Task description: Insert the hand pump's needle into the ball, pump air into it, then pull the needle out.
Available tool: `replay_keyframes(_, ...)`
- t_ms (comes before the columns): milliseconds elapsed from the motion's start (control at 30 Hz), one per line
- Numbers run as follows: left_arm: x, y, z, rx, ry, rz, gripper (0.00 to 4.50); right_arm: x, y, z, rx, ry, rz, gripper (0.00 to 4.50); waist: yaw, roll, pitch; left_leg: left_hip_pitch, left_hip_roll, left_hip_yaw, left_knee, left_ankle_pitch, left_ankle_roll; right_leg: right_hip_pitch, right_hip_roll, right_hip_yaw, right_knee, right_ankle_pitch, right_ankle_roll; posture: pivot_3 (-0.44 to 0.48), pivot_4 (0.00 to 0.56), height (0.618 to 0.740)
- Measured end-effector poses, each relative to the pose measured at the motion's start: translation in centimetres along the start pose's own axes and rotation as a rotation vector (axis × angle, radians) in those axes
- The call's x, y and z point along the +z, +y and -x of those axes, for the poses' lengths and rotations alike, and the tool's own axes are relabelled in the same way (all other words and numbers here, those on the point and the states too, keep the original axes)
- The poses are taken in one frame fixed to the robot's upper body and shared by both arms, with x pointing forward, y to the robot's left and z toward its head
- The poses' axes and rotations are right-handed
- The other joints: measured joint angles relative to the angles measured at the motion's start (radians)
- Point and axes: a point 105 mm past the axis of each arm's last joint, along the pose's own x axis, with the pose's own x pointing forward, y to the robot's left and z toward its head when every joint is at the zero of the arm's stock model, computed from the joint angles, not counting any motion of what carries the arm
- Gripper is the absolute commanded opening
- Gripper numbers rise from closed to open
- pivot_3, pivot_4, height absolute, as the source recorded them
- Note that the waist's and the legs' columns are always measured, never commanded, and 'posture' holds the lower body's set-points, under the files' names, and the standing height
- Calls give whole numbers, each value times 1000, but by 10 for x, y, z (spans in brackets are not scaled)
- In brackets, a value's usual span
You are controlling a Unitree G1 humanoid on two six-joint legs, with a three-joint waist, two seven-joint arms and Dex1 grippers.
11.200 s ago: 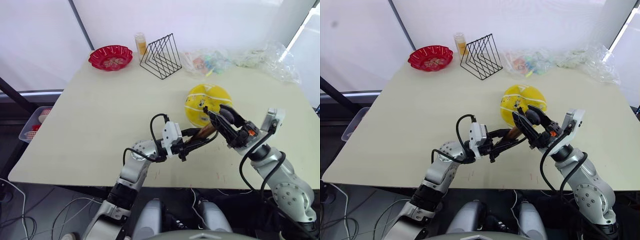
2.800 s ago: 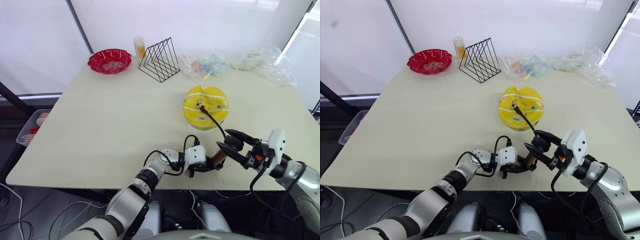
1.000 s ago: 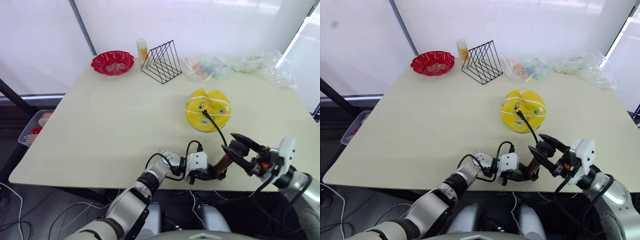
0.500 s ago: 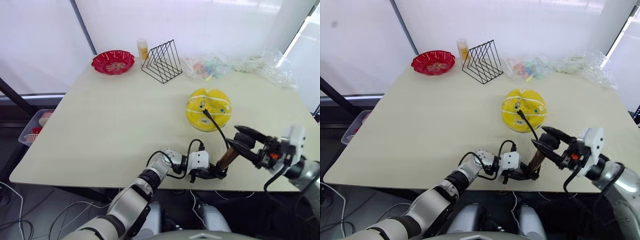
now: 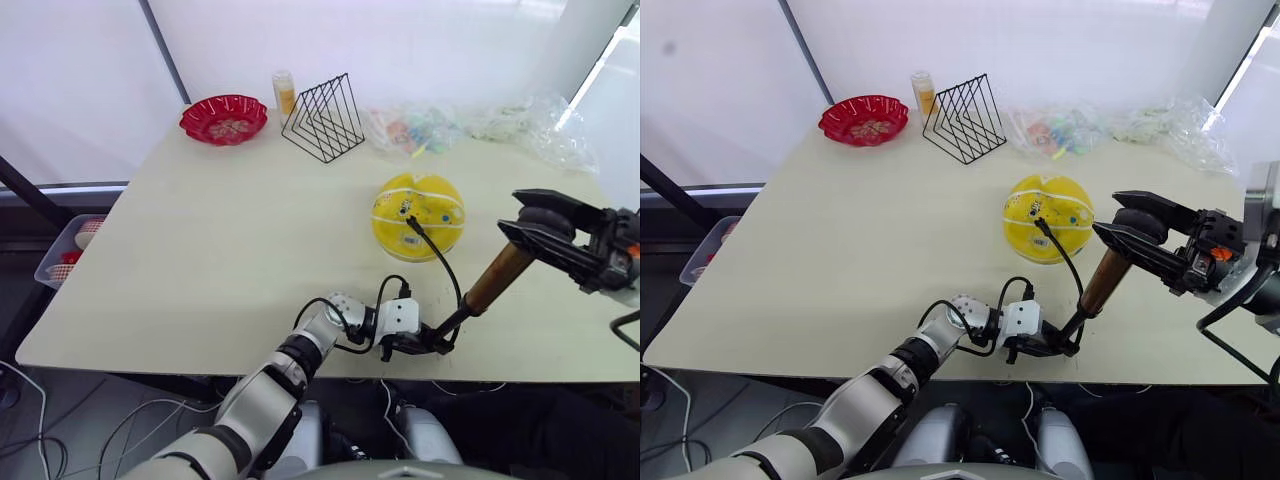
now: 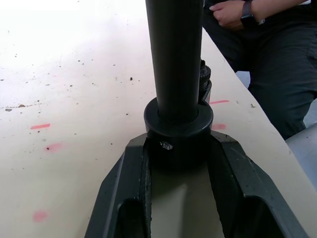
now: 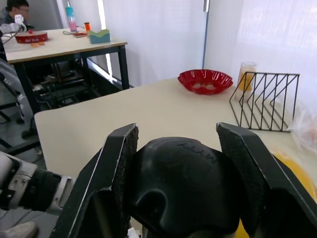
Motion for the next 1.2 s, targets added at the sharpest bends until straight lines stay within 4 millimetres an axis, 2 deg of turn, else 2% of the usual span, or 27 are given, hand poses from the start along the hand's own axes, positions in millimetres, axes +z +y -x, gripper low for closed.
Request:
replay_keyframes(200, 0, 0, 0, -2, 3, -2, 1098, -7, 1, 0, -25, -21, 37, 2103, 0, -2, 0, 1, -1, 0, -1, 0, 0, 0, 1, 0, 0, 0, 0, 0, 150, 740)
replay_keyframes(433, -4, 0, 2, 8, 13, 8, 1098, -69, 13, -8, -53, -5, 14, 2103, -4, -4, -6, 5, 1, -1, -1, 0, 0, 3, 4, 0, 0, -3, 4, 0, 150, 740)
replay_keyframes(600, -5, 0, 3, 9, 14, 10, 1098, -100, 12, -9, -99, -1, 16, 2103, -4, -6, -7, 5, 2, 0, -1, 0, 0, 3, 4, 0, 0, -2, 4, 0, 150, 740)
replay_keyframes(700, -6, 0, 3, 13, 16, 13, 1098, -126, 12, -9, -135, 18, 1, 2103, -4, -7, -8, 6, 3, 0, -1, 0, 0, 3, 4, 0, 0, -2, 3, 0, 150, 740)
replay_keyframes(767, -6, 0, 3, 14, 16, 13, 1098, -135, 12, -9, -146, 30, -7, 2103, -4, -7, -9, 7, 3, 0, 0, 0, 0, 3, 4, 0, 0, -2, 3, 0, 150, 740)
replay_keyframes(933, -7, 1, 3, 17, 23, 19, 1098, -136, 12, -7, -122, 21, 30, 2049, -5, -6, -11, 8, 4, 0, 0, 0, 0, 3, 4, 0, 0, -1, 2, 0, 150, 740)
replay_keyframes(1100, -5, 2, 2, 9, 21, 13, 1098, -128, 6, 1, -109, 56, 1, 2048, -3, -4, -10, 6, 4, 0, 0, 0, 0, 3, 4, 0, 0, -1, 2, 0, 150, 740)
replay_keyframes(1200, -4, 2, 1, 8, 18, 11, 1098, -114, 0, 4, -99, 61, -2, 2048, -1, -2, -8, 5, 2, 0, 0, 0, 0, 3, 3, 0, 0, -1, 2, 0, 150, 740)
